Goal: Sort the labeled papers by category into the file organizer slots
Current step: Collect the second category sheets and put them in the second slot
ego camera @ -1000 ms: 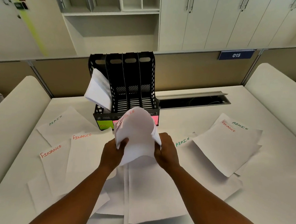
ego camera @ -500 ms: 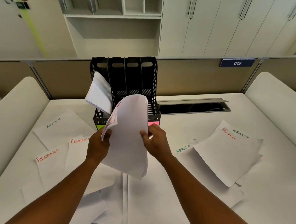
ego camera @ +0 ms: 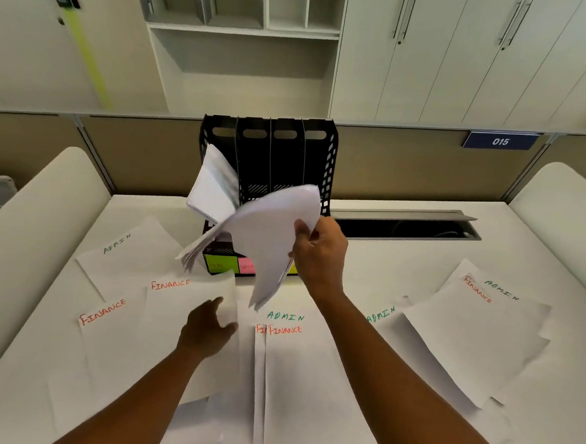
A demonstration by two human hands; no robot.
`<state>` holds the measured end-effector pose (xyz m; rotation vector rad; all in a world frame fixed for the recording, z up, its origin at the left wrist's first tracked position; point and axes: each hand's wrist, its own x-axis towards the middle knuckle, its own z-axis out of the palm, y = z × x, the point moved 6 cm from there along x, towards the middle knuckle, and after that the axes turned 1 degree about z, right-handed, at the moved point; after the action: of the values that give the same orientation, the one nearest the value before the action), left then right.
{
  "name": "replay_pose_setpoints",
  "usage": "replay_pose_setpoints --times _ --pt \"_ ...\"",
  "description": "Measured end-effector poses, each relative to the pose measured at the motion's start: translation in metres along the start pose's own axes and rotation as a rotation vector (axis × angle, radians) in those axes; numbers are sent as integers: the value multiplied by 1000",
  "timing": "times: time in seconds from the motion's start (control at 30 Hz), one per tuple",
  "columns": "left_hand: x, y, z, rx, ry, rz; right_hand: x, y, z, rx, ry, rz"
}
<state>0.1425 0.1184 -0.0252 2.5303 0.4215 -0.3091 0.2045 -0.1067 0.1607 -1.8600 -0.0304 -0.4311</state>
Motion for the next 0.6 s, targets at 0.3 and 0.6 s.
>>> replay_pose_setpoints --times 0.3,0.6 --pt "2 -15 20 294 -71 5 28 -13 16 53 147 28" --pt "26 -16 24 183 -167 -102 43 1 44 9 176 82"
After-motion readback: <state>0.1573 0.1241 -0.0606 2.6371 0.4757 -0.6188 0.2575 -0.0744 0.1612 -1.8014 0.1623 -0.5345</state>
